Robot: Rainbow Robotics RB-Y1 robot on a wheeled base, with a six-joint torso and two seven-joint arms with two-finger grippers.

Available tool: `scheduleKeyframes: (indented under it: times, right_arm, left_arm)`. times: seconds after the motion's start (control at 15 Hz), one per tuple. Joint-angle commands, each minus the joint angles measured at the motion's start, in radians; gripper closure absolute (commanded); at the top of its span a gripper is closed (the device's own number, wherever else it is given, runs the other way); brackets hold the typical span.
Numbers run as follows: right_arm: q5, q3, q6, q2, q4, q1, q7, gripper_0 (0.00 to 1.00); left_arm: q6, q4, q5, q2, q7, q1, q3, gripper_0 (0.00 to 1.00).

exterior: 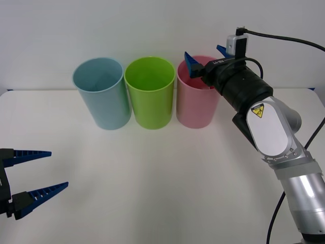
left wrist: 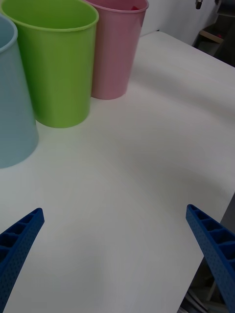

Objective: Put cans in the blue bin and PET bottles in the pink bin and trash in the green bin.

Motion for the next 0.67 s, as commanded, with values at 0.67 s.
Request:
scheduleKeyframes:
  times: [0.67]
  right_arm:
    - [-0.455, -0.211, -0.448, -0.238, -0.537, 0.336, 0.052, 0.0]
  left_arm:
    - [0.0, 0.0, 0.0, 0.0, 0.0, 0.0, 0.0, 0.0]
